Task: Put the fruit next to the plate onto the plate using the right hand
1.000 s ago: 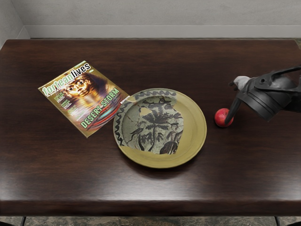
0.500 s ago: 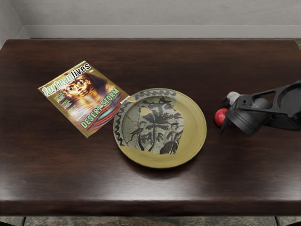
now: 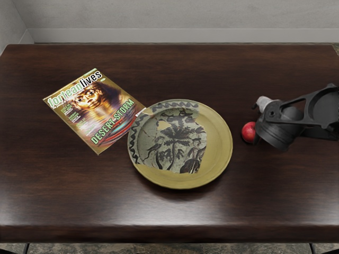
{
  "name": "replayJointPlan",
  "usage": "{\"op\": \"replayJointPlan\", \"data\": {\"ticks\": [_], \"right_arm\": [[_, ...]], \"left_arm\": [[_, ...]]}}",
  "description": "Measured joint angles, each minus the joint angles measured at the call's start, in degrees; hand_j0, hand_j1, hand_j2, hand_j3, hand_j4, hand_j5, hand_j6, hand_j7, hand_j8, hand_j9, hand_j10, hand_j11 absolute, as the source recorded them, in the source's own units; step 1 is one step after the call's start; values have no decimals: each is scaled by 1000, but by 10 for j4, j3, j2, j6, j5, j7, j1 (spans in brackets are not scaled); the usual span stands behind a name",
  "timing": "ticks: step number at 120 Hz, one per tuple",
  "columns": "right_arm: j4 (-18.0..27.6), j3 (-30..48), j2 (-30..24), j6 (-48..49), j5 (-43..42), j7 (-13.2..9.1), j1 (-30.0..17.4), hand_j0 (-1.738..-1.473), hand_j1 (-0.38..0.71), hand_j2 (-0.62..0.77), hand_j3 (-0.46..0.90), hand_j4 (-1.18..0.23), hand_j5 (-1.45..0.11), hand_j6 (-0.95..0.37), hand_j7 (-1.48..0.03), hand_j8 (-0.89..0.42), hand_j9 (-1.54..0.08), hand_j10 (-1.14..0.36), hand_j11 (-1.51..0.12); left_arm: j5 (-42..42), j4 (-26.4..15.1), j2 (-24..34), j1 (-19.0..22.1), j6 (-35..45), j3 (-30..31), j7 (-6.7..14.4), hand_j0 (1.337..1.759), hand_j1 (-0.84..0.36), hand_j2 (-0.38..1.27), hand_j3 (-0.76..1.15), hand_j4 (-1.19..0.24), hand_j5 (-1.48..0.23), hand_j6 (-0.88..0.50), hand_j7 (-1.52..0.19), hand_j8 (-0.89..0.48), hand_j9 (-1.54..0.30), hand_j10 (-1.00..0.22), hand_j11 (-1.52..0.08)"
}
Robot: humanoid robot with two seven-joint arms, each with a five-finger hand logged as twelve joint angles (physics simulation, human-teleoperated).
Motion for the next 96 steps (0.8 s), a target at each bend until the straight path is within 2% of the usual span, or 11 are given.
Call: {"op": "replayJointPlan", "data": {"ticks": [40, 96], "right_arm": [[20, -18, 31, 0, 1, 0, 15, -1658, -62, -47, 0, -240, -311, -241, -311, -240, -311, -240, -311], [23, -31, 27, 0, 4, 0, 19, -1658, 45, -65, 0, -329, -427, -329, -427, -329, -427, -329, -427]], "left_arm": [[0, 0, 0, 0, 0, 0, 0, 1658, 339, 1, 0, -8, -11, -8, -11, -8, -11, -8, -11], [0, 0, 0, 0, 0, 0, 0, 1658, 339, 1, 0, -8, -11, -8, -11, -8, -11, -8, -11]]}}
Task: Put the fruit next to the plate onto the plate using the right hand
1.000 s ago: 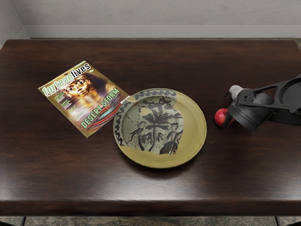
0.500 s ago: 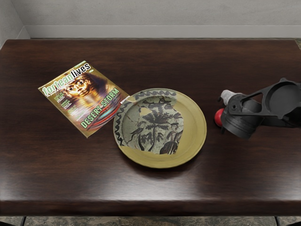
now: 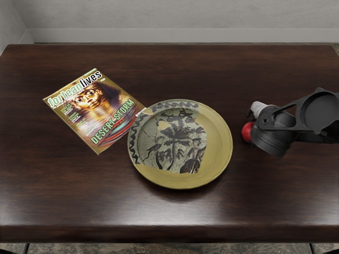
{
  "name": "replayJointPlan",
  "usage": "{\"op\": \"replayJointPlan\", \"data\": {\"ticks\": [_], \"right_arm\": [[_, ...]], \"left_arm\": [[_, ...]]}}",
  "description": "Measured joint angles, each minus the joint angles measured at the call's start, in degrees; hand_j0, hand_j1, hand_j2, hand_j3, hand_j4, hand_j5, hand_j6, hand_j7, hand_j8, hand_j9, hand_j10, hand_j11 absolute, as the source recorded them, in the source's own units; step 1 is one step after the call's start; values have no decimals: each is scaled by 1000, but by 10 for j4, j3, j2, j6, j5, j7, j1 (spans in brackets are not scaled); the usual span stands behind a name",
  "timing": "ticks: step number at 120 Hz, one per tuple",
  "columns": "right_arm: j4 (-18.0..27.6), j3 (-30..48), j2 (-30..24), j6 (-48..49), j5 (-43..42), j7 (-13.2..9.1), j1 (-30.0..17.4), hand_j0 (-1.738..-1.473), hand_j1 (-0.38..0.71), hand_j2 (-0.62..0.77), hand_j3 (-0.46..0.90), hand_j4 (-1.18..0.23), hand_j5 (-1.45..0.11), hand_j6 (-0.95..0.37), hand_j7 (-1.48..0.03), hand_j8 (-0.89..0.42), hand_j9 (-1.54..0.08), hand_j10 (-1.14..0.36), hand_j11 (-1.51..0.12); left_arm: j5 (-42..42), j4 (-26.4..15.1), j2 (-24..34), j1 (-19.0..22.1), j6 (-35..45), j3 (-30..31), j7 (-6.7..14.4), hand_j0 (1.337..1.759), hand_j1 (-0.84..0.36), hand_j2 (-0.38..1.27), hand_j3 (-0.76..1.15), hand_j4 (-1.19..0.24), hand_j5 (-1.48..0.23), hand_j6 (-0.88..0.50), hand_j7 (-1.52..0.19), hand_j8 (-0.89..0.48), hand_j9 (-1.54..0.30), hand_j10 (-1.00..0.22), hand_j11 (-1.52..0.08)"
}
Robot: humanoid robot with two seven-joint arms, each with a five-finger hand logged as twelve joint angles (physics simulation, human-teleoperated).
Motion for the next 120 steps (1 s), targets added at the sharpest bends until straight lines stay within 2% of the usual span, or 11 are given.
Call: {"op": "replayJointPlan", "data": {"ticks": [93, 102, 108, 120], "right_arm": [[-1, -5, 8, 0, 0, 0, -5, -1658, 101, -74, 0, -376, -488, -376, -488, -376, -488, -376, -488], [-1, -8, 7, 0, 0, 0, -6, -1658, 221, -79, 0, -483, -629, -412, -628, -467, -629, -484, -629], [-1, -9, 6, 2, -2, 0, -7, -1654, 253, -20, -1, -500, -752, -369, -738, -416, -749, -561, -749], [-2, -9, 3, 2, -4, -1, -8, -1650, 273, 213, 0, -540, -905, -361, -892, -438, -908, -677, -907]], "left_arm": [[0, 0, 0, 0, 0, 0, 0, 1658, 339, 1, 0, -8, -11, -8, -11, -8, -11, -8, -11], [0, 0, 0, 0, 0, 0, 0, 1658, 339, 1, 0, -8, -11, -8, -11, -8, -11, -8, -11], [0, 0, 0, 0, 0, 0, 0, 1658, 339, 2, 0, -8, -11, -8, -11, -8, -11, -8, -11], [0, 0, 0, 0, 0, 0, 0, 1658, 339, 2, 0, -8, -11, -8, -11, -8, -11, -8, -11]]}}
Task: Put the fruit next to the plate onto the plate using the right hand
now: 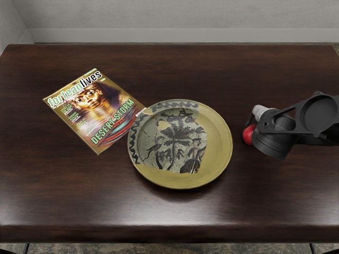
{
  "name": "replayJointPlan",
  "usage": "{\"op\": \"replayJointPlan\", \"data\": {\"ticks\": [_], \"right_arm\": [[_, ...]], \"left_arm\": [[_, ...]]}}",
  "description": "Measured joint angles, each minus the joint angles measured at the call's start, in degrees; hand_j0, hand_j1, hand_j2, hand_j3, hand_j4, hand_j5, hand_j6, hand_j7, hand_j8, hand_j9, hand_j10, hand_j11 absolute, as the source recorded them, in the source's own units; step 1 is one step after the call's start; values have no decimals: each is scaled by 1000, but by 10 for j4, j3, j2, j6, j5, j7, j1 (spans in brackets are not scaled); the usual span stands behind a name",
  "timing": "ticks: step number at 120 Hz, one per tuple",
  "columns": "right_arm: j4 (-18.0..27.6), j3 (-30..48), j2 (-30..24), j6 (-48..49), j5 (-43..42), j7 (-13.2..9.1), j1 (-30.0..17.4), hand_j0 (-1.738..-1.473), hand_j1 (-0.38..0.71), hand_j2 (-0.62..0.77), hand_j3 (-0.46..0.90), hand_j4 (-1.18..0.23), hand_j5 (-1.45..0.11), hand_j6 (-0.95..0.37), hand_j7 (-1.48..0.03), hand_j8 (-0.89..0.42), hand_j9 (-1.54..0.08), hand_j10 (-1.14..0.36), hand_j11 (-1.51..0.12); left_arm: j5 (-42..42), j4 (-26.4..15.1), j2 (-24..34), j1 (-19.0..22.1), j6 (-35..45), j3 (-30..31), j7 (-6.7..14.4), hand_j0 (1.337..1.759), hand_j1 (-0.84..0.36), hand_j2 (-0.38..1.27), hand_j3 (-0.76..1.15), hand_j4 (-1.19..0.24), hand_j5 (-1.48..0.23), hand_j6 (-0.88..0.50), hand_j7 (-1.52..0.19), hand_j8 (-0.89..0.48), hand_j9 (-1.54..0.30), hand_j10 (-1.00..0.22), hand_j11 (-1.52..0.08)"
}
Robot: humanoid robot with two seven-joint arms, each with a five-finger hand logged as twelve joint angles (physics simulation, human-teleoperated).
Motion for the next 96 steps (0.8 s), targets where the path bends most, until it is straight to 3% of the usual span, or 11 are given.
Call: {"op": "replayJointPlan", "data": {"ticks": [9, 13, 17, 25, 30, 35, 50, 69, 81, 87, 96], "right_arm": [[-1, 1, -7, 1, -2, 0, -5, -1648, 251, 269, -1, -568, -981, -371, -966, -453, -989, -731, -988], [-4, 3, -14, 2, -5, 0, -10, -1646, 198, 152, -1, -581, -1018, -382, -992, -453, -1022, -746, -1023], [-8, 4, -21, 3, -7, 0, -17, -1645, 203, 247, 0, -580, -1056, -384, -1013, -452, -1050, -759, -1050], [-18, 14, -44, 3, -12, -2, -35, -1643, 218, 248, 0, -630, -1102, -400, -1047, -453, -1084, -792, -1079], [-22, 31, -64, 2, -13, -4, -51, -1642, 184, 242, 0, -623, -1129, -412, -1063, -530, -1099, -775, -1084], [-25, 59, -91, 4, -13, -4, -67, -1642, 177, 172, 2, -594, -1156, -392, -1076, -473, -1123, -727, -1113], [-30, 226, -191, 29, -14, -2, -133, -1645, 185, 154, 2, -563, -1203, -361, -1103, -415, -1168, -685, -1171], [-33, 488, -301, 196, -13, -1, -253, -1646, 228, 215, 3, -533, -1222, -337, -1120, -383, -1205, -653, -1219], [-34, 583, -320, 284, -3, 0, -294, -1648, 238, 237, 3, -512, -1231, -325, -1126, -370, -1224, -650, -1245], [-35, 605, -319, 307, -1, 0, -304, -1647, 171, 92, 2, -525, -1229, -340, -1128, -381, -1227, -659, -1249], [-35, 624, -292, 326, 0, 0, -311, -1647, 182, 149, 1, -549, -1217, -358, -1130, -401, -1226, -677, -1243]], "left_arm": [[0, 0, 0, 0, 0, 0, 0, 1658, 339, 2, 0, -8, -11, -8, -11, -8, -11, -8, -11], [0, 0, 0, 0, 0, 0, 0, 1658, 339, 2, 0, -8, -11, -8, -11, -8, -11, -8, -11], [0, 0, 0, 0, 0, 0, 0, 1658, 339, 2, 0, -8, -11, -8, -11, -8, -11, -8, -11], [0, 0, 0, 0, 0, 0, 0, 1658, 339, 2, 0, -8, -11, -8, -11, -8, -11, -8, -11], [0, 0, 0, 0, 0, 0, 0, 1658, 339, 2, 0, -8, -11, -8, -11, -8, -11, -8, -11], [0, 0, 0, 0, 0, 0, 0, 1658, 339, 2, 0, -8, -11, -8, -11, -8, -11, -8, -11], [0, 0, 0, 0, 0, 0, 0, 1658, 339, 2, 0, -8, -11, -8, -11, -8, -11, -8, -11], [0, 0, 0, 0, 0, 0, 0, 1658, 339, 2, 0, -8, -11, -8, -11, -8, -11, -8, -11], [0, 0, 0, 0, 0, 0, 0, 1658, 339, 2, 0, -8, -11, -8, -11, -8, -11, -8, -11], [0, 0, 0, 0, 0, 0, 0, 1658, 339, 2, 0, -8, -11, -8, -11, -8, -11, -8, -11], [0, 0, 0, 0, 0, 0, 0, 1658, 339, 2, 0, -8, -11, -8, -11, -8, -11, -8, -11]]}}
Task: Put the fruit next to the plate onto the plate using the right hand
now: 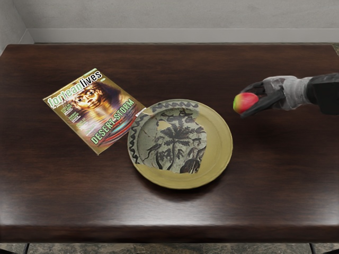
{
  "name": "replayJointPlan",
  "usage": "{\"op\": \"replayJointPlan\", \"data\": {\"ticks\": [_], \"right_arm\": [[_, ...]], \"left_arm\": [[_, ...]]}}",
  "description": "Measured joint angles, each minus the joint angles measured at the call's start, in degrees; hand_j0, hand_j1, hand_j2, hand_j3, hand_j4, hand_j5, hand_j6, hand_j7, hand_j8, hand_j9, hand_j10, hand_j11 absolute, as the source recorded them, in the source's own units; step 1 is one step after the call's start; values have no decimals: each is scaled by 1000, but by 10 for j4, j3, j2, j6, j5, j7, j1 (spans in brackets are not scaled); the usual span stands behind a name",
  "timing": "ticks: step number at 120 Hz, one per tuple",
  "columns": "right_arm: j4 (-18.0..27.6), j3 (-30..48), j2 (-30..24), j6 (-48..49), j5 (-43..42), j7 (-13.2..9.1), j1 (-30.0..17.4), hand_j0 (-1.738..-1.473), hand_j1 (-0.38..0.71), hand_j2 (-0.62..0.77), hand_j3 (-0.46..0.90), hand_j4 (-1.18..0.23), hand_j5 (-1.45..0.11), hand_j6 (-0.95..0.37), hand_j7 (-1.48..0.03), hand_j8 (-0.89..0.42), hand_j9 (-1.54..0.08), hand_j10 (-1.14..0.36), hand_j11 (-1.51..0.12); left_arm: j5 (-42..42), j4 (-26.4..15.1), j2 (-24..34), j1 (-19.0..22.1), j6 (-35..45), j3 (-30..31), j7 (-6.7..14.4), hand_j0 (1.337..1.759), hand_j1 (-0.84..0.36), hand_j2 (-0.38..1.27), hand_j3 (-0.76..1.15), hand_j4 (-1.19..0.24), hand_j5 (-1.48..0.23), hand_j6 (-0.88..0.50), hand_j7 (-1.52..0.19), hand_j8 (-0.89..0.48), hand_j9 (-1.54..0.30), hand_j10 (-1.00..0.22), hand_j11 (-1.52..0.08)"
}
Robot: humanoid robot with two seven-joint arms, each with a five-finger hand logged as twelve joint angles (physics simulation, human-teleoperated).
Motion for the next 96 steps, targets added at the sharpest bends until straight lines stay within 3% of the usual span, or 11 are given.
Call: {"op": "replayJointPlan", "data": {"ticks": [36, 44, 60, 72, 78, 83, 96], "right_arm": [[-17, 25, 152, 17, -15, 0, -4, -1648, 213, 177, 3, -515, -1227, -319, -1133, -368, -1237, -654, -1257], [-25, 19, 171, 18, -27, 0, -5, -1648, 210, 169, 2, -507, -1226, -325, -1134, -372, -1239, -659, -1260], [-33, 15, 184, 17, -38, 0, -6, -1649, 254, 291, 3, -489, -1226, -292, -1126, -345, -1233, -630, -1259], [-40, 19, 189, 7, -41, 0, -11, -1653, 40, 177, 0, -321, -775, -197, -714, -227, -779, -408, -795], [-40, 21, 188, 6, -41, 0, -13, -1654, -38, 137, 0, -251, -616, -156, -564, -177, -620, -236, -627], [-36, 30, 181, 9, -40, 1, -14, -1655, -92, 111, 0, -208, -507, -131, -464, -148, -510, -196, -516], [-19, 117, 90, 108, -6, 1, -60, -1656, -188, 64, 0, -131, -308, -85, -283, -95, -310, -123, -314]], "left_arm": [[0, 0, 0, 0, 0, 0, 0, 1658, 339, 2, 0, -8, -11, -8, -11, -8, -11, -8, -11], [0, 0, 0, 0, 0, 0, 0, 1658, 339, 2, 0, -8, -11, -8, -11, -8, -11, -8, -11], [0, 0, 0, 0, 0, 0, 0, 1658, 339, 2, 0, -8, -11, -8, -11, -8, -11, -8, -11], [0, 0, 0, 0, 0, 0, 0, 1658, 339, 2, 0, -8, -11, -8, -11, -8, -11, -8, -11], [0, 0, 0, 0, 0, 0, 0, 1658, 339, 2, 0, -8, -11, -8, -11, -8, -11, -8, -11], [0, 0, 0, 0, 0, 0, 0, 1658, 339, 2, 0, -8, -11, -8, -11, -8, -11, -8, -11], [0, 0, 0, 0, 0, 0, 0, 1658, 339, 1, 0, -8, -11, -8, -11, -8, -11, -8, -11]]}}
